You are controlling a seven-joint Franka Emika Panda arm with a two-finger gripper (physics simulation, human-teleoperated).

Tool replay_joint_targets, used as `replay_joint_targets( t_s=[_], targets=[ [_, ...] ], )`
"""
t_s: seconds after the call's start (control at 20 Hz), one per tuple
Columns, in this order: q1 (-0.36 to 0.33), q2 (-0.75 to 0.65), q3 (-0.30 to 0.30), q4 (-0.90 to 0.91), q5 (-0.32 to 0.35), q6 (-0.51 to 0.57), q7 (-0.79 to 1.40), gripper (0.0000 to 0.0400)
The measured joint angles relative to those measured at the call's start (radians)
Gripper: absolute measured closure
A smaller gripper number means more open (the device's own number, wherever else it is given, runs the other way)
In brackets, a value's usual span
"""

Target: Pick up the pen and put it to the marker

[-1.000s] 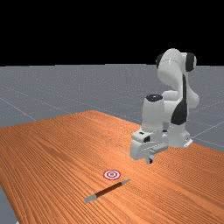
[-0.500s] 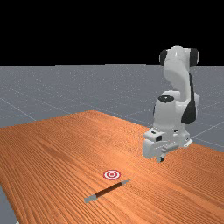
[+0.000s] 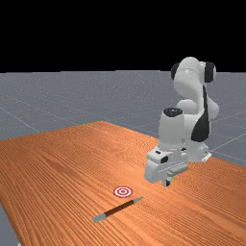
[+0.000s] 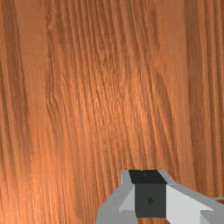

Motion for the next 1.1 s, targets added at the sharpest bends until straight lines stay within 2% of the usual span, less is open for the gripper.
replay_joint_targets(
  t_s=[0.05, 0.1, 0.15, 0.35, 0.45, 0.5, 0.55, 0.6, 0.7, 0.75, 0.8, 0.85, 0.95, 1.1],
  targets=[
    [0.004, 0.004, -0.006, 0.004, -0.009, -0.003, 0.008, 0.0400],
    [-0.018, 0.005, 0.016, -0.010, 0.015, 0.029, -0.050, 0.0400],
    [-0.015, 0.025, 0.013, -0.008, 0.013, 0.056, -0.040, 0.0400],
    [-0.021, 0.292, 0.020, 0.160, 0.031, 0.072, -0.044, 0.0400],
    [-0.015, 0.327, 0.006, 0.111, 0.010, 0.260, -0.029, 0.0400],
    [-0.012, 0.336, -0.002, 0.127, 0.003, 0.269, -0.023, 0.0324],
    [-0.018, 0.340, 0.001, 0.133, 0.004, 0.284, -0.029, 0.0273],
    [-0.004, 0.342, -0.015, 0.137, -0.009, 0.298, -0.016, 0.0231],
    [-0.006, 0.350, -0.016, 0.152, -0.012, 0.302, -0.025, 0.0177],
    [-0.006, 0.349, -0.016, 0.150, -0.013, 0.306, -0.027, 0.0224],
    [-0.001, 0.343, -0.023, 0.140, -0.015, 0.323, -0.016, 0.0299],
    [-0.001, 0.333, -0.023, 0.130, -0.019, 0.327, -0.021, 0.0339],
    [0.001, 0.301, -0.025, 0.108, -0.021, 0.324, -0.018, 0.0377],
    [0.001, 0.257, -0.024, 0.091, -0.021, 0.306, -0.018, 0.0395]
  ],
)
